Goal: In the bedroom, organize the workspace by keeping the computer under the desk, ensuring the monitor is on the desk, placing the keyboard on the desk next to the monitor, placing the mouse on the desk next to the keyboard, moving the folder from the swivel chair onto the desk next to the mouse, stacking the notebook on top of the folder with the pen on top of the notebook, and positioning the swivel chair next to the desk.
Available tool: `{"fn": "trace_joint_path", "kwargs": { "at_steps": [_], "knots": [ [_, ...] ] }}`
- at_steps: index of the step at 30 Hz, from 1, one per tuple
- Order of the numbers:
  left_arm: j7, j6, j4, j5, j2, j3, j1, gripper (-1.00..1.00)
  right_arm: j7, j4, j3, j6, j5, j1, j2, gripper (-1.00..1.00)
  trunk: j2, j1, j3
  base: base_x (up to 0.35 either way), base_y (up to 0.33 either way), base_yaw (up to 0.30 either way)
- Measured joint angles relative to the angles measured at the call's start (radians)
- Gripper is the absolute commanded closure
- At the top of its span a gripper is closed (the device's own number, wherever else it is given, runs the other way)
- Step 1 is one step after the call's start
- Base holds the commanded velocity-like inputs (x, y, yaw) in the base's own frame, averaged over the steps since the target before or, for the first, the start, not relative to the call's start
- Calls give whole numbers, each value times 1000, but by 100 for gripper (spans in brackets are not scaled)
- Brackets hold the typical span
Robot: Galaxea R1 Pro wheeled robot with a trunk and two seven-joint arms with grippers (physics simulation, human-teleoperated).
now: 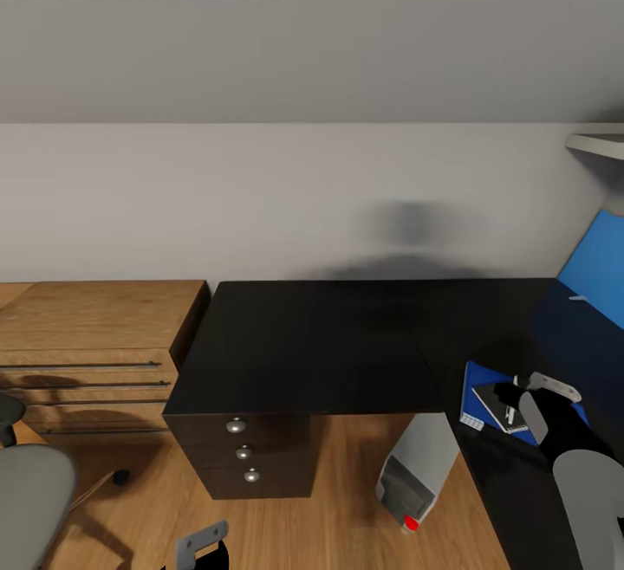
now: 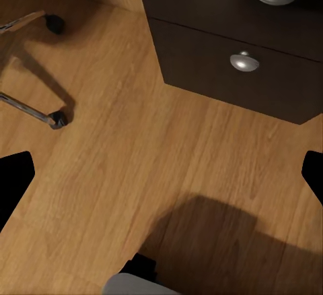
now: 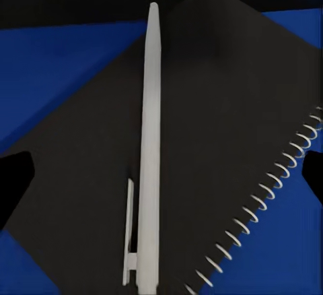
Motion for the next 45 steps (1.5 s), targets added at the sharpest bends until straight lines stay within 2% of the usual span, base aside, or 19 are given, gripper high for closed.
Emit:
{"fn": "trace_joint_path", "kwargs": {
  "at_steps": [5,9,11,14,15,16,17,21,22,24,25,27,28,30,35,36,45],
  "knots": [
    [0,0,0,2,0,1,0,-100,1,-8,0,0,0,0,0,-100,35,-19,16,0,0,0],
    [0,0,1,2,0,0,0,-100,2,-61,-2,0,0,0,3,-100,63,-35,28,0,0,0],
    [0,0,5,2,0,0,0,-100,1,-151,-4,2,0,2,31,-100,77,-42,35,0,0,0],
    [0,0,17,2,-1,-1,0,-100,-1,-211,-4,9,5,4,62,-100,98,-54,44,0,0,0],
    [0,0,27,2,-1,-2,0,-100,-2,-259,-4,15,14,7,87,-100,98,-54,44,0,0,0],
    [0,0,44,2,-2,-3,0,-100,-4,-360,-4,29,57,26,148,-100,98,-54,44,0,0,0],
    [0,0,49,2,-3,-3,0,-100,-5,-404,-4,36,94,45,192,-100,98,-54,44,0,0,0],
    [0,0,54,2,-3,-3,0,-100,-10,-457,-2,43,181,83,275,-100,98,-54,44,0,0,0],
    [0,0,55,1,-3,-3,0,-100,-9,-470,-2,45,219,94,311,-100,98,-54,44,0,0,0],
    [0,0,56,-1,-3,-2,0,-100,-9,-477,-2,47,250,101,345,-100,98,-54,44,0,0,0],
    [0,-1,57,-2,-3,-2,0,-100,-8,-481,-1,47,266,108,372,-100,98,-54,44,-10,6,0],
    [0,-1,57,-4,-3,-1,0,-100,-8,-484,0,48,280,114,395,-100,99,-54,44,-116,79,0],
    [0,-1,57,-4,-3,-1,0,-100,-1,-484,27,49,293,135,430,-100,99,-54,44,-217,151,0],
    [0,-1,57,-3,-3,-1,0,-100,0,-484,44,50,298,140,437,-100,99,-53,44,-234,164,0],
    [0,-1,57,-1,-3,-2,0,-100,1,-484,74,51,300,147,437,-100,99,-53,44,-260,184,0],
    [0,-1,58,-3,-3,-3,0,-100,1,-483,86,51,290,149,437,-100,99,-53,44,-276,199,0],
    [0,0,62,-1,-5,-5,0,-100,2,-481,89,50,278,151,437,-100,99,-53,44,-277,211,1]
  ]
}}
